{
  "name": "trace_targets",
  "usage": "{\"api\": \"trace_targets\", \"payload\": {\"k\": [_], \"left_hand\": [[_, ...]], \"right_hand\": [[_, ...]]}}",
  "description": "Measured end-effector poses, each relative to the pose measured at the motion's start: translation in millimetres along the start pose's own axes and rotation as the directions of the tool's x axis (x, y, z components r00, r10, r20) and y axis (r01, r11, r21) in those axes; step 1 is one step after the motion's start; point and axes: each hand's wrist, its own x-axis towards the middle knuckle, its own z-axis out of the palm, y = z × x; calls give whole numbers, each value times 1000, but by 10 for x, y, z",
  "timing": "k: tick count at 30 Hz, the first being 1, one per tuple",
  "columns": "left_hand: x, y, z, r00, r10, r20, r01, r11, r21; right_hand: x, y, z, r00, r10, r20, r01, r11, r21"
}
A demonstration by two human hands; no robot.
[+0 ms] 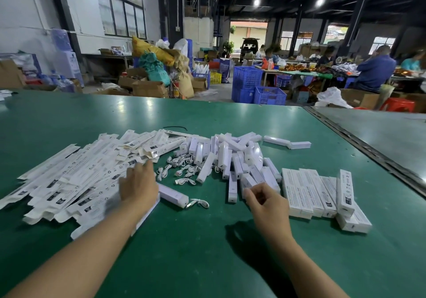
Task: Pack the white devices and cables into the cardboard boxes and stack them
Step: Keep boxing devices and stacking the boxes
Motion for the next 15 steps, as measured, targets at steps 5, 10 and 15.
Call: {"api": "trace_targets", "payload": {"k": [5,10,15], "left_hand": [[256,-199,-90,937,-204,284,189,979,81],[262,-260,-17,956,-120,267,132,991,-26],[315,-220,-133,954,-93,285,109,993,-41]], "right_hand": [[-25,22,25,996,-67,58,66,998,6],[-28,11,28,990,-80,112,79,997,12],[-49,9,25,986,-101,130,98,995,33]]}}
